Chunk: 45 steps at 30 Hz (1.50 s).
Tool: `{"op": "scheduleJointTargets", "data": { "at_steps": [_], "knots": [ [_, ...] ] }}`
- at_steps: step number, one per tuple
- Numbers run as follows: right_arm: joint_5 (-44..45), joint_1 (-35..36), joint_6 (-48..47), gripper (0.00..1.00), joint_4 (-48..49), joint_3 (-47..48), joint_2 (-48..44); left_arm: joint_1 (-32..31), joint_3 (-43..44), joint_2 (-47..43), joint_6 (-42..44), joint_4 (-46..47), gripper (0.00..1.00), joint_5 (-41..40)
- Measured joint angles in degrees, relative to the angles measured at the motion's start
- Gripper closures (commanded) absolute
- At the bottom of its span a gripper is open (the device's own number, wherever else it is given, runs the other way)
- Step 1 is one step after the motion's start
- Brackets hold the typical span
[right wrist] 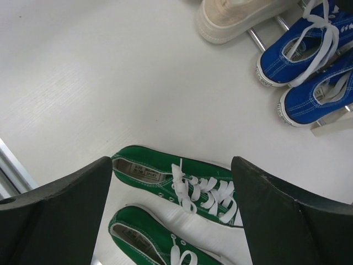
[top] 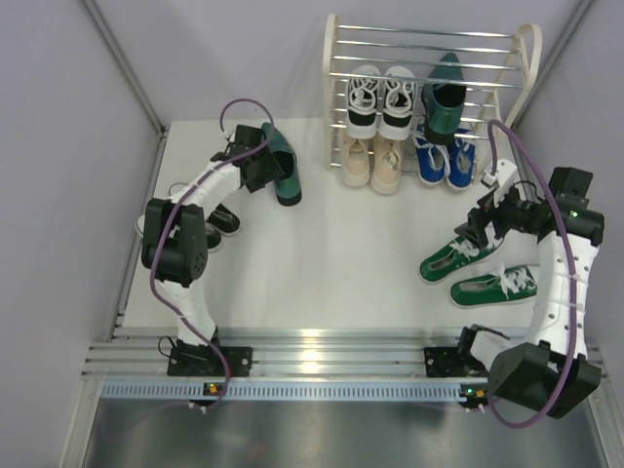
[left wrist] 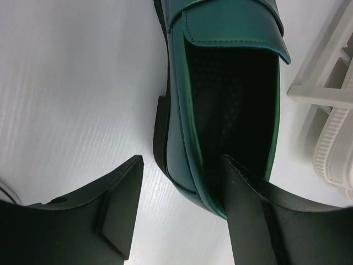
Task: Place and organize the shoes onto the shoe shelf
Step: Pick up the shoe at the center of the board.
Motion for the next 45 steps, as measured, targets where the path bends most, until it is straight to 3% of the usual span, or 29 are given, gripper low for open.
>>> {"op": "scheduleJointTargets", "data": {
  "at_steps": [6, 8, 9, 13, 19, 25, 30, 34, 39, 45],
  "knots": [
    [-0.6, 2.7, -0.9, 0.12, -0.7, -1.5, -0.7, 0.4, 2.0, 3.3, 1.2, 2.0, 0.37, 0.4],
    [-0.6, 3.5, -1.1, 0.12, -1.2, -1.9, -0.9, 0.7, 3.2, 4.9, 1.4, 2.3, 0.43, 0.5],
    [-0.8, 4.1, -1.6, 0.11, -1.6, -1.9, -0.9, 0.8, 4.0, 6.0, 1.5, 2.5, 0.58, 0.7],
    [-3.6, 8.1, -9.1, 0.11, -5.7, -1.9, -0.7, 1.5, 6.2, 9.3, 2.2, 3.1, 1.0, 2.1],
    [-7.2, 18.5, -27.5, 0.12, -13.6, -1.9, 2.3, 2.2, 1.6, 6.4, 5.4, 6.3, 1.0, 4.3],
    [-5.7, 31.0, -31.0, 0.11, -15.4, -1.4, 3.5, -0.3, -18.9, -11.0, 9.6, 7.4, 1.0, 4.8],
    [-4.9, 39.5, -29.7, 0.12, -15.3, 3.1, 7.0, -10.4, -34.9, -32.5, 9.1, 6.1, 1.0, 5.1],
    [-1.4, 49.7, -23.6, 0.13, -9.6, 4.8, 7.8, -20.5, -39.6, -43.3, 3.9, 4.3, 1.0, 3.6],
    [7.0, 67.0, -16.1, 0.18, 0.3, 5.3, 10.4, -31.0, -39.9, -45.4, -3.9, 3.0, 1.0, -0.5],
    [15.6, 74.4, -10.1, 0.23, 6.2, 7.2, 17.4, -38.4, -39.4, -44.8, -9.9, -1.9, 1.0, -6.3]
  ]
}}
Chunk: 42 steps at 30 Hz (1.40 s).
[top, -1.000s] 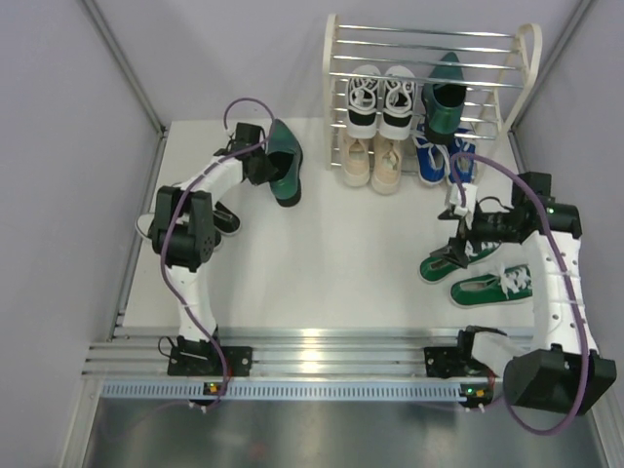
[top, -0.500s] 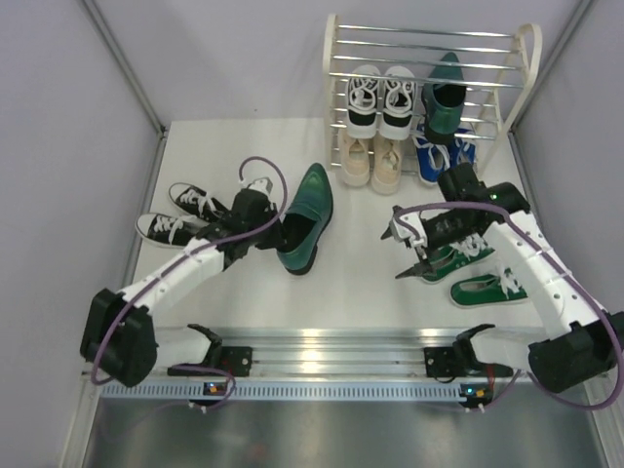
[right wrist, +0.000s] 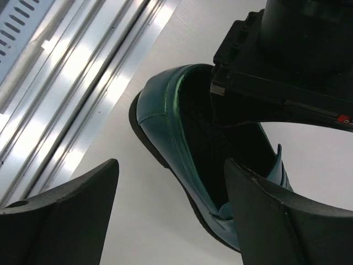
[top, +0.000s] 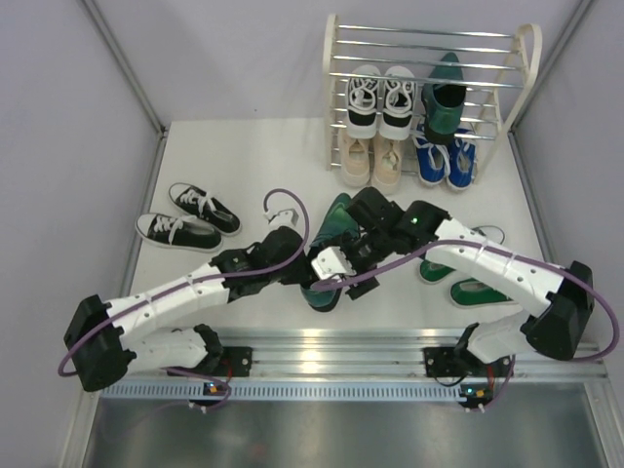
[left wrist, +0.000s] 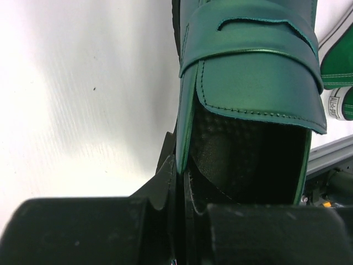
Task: Place and organize the shoes onto the shoe shelf
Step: Pick up the shoe at the center of the board.
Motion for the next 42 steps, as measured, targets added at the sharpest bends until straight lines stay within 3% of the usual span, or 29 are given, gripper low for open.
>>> {"op": "scheduleJointTargets", "data": {
  "at_steps": [9, 11, 13, 15, 18, 19, 20, 22, 25, 33, 40, 41, 42],
  "knots": [
    [8.9, 6.3, 3.6, 0.24, 3.3, -1.0, -0.2, -2.8, 3.1, 1.9, -2.9, -3.0, 1.0, -5.4],
    [9.4, 6.0, 7.1, 0.26, 4.1, -0.8, -0.5, -3.0, 3.4, 1.9, -3.4, -3.3, 1.0, -6.3],
    [9.4, 4.5, 12.1, 0.38, 4.2, 0.0, -1.3, -3.3, 3.4, 1.6, -4.5, -4.0, 1.0, -7.8],
    [9.4, 1.7, 17.9, 0.38, 4.5, 1.1, -3.0, -3.6, 3.3, 0.7, -5.4, -4.7, 1.0, -9.6],
    [10.4, -2.2, 28.9, 0.24, 7.0, 0.2, -7.7, -3.8, 3.3, -0.8, -6.4, -5.5, 1.0, -12.3],
    [11.8, -3.4, 34.7, 0.08, 9.6, -1.5, -10.4, -3.9, 3.3, -1.0, -6.6, -5.6, 1.0, -13.3],
    [13.4, -4.0, 40.1, 0.01, 11.4, -2.9, -12.5, -3.9, 3.3, -1.1, -6.6, -5.6, 1.0, -14.3],
    [18.0, -5.0, 51.7, 0.0, 14.6, -5.4, -16.3, -4.2, 3.5, -1.0, -6.7, -5.7, 1.0, -15.8],
    [21.7, -5.6, 64.9, 0.01, 15.6, -4.3, -14.9, -4.9, 4.4, -0.7, -6.6, -6.5, 1.0, -17.7],
    [24.2, -7.0, 87.9, 0.16, 15.0, 0.3, -2.5, -6.7, 8.2, 0.2, -7.6, -6.7, 1.0, -21.0],
    [26.6, -7.8, 95.7, 0.28, 14.2, 0.3, 0.0, -8.3, 10.1, 0.8, -9.4, -6.8, 1.0, -22.5],
    [26.8, -7.8, 96.3, 0.31, 14.2, 0.3, 0.5, -8.5, 10.4, 1.1, -9.4, -6.7, 1.0, -22.5],
    [26.9, -7.8, 96.8, 0.42, 14.3, 0.3, 1.1, -8.6, 10.7, 1.5, -9.4, -6.7, 1.0, -22.5]
  ]
}}
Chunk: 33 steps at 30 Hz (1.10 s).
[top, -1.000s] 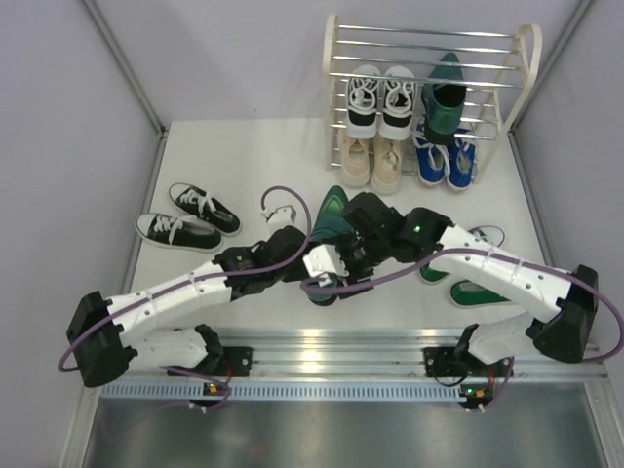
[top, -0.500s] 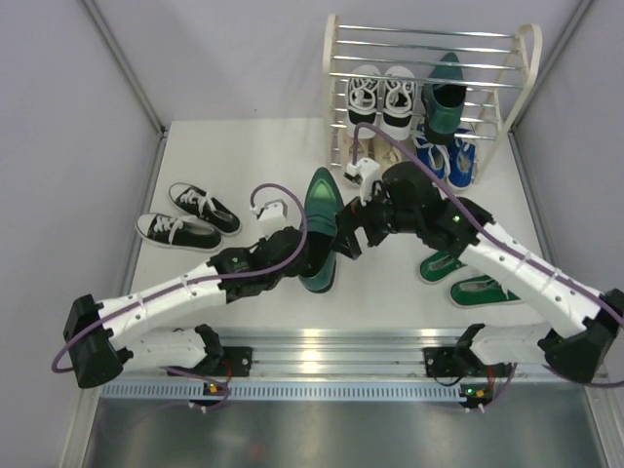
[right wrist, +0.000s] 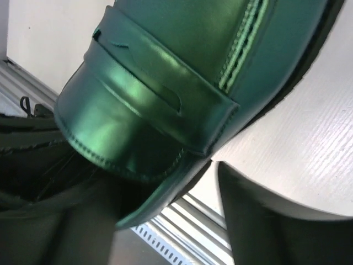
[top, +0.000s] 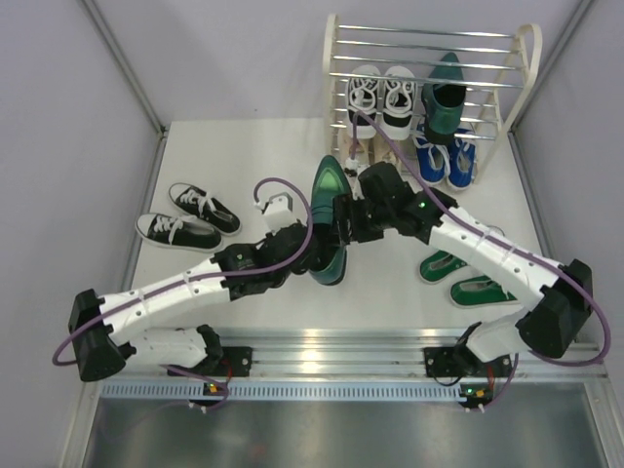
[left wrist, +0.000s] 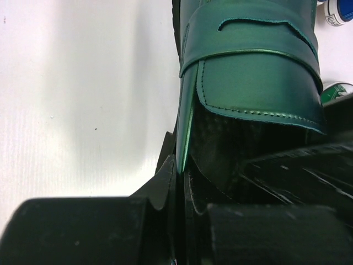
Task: Place and organize the shoes onto the shoe shelf
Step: Pick up the shoe at the center of the board.
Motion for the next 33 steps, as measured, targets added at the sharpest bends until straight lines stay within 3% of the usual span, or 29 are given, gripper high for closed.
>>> {"op": "scheduleJointTargets", "data": {
  "at_steps": [2, 3, 5, 6, 7, 9, 10, 11, 14, 15, 19, 23, 27, 33],
  "knots": [
    [-0.1, -0.2, 1.0, 0.55, 0.2, 0.2, 1.8, -0.3, 0.8, 0.9, 0.0, 0.0, 1.0, 0.0],
    [-0.3, -0.5, 1.4, 0.71, -0.3, 0.4, 2.9, -0.3, 1.2, 1.4, 0.2, -0.1, 1.0, -0.2],
    [-0.5, -1.4, 1.8, 0.93, -0.9, 1.0, 5.1, -0.2, 1.3, 1.8, 0.4, -0.5, 1.0, -1.0],
    [-0.7, -1.9, 2.0, 1.0, -1.2, 1.2, 6.1, -0.2, 1.3, 1.9, 0.6, -0.5, 1.0, -1.4],
    [-1.2, -2.7, 2.3, 1.0, -1.7, 1.5, 7.0, -0.2, 1.3, 1.9, 0.8, -0.3, 0.99, -1.7],
    [-3.5, -4.3, 2.6, 1.0, -1.9, 2.0, 8.1, -0.1, 1.0, 1.9, 2.2, 0.6, 0.85, -1.3],
    [-4.6, -5.0, 2.1, 1.0, -2.2, 2.3, 8.1, 0.0, 0.6, 1.6, 2.7, 1.6, 0.68, -1.0],
    [-5.6, -5.8, 1.3, 1.0, -2.4, 2.5, 8.1, 0.1, -0.9, 0.7, 4.0, 4.3, 0.43, -0.3],
    [-8.4, -9.0, -2.8, 1.0, -2.8, 2.9, 8.1, -0.2, -8.6, -7.8, 5.9, 16.0, 0.11, 4.4],
    [-9.0, -10.1, -4.8, 1.0, -2.8, 3.0, 8.1, -0.4, -11.1, -11.6, 6.5, 18.9, 0.08, 5.7],
    [-12.2, -14.3, -16.1, 1.0, -3.0, 3.1, 7.7, -0.1, -16.8, -24.6, 7.5, 25.3, 0.02, 7.8],
    [-17.3, -16.1, -28.2, 1.0, -3.9, 3.0, 6.1, 0.8, -17.7, -30.8, 8.6, 25.9, 0.02, 7.7],
    [-24.3, -16.1, -37.4, 1.0, -5.2, 2.7, 3.7, 3.3, -17.0, -29.2, 8.9, 25.6, 0.02, 9.6],
    [-31.5, -16.1, -45.5, 1.0, -6.1, 1.9, 1.2, 7.8, -11.5, -17.5, 9.4, 25.2, 0.02, 14.4]
  ]
}}
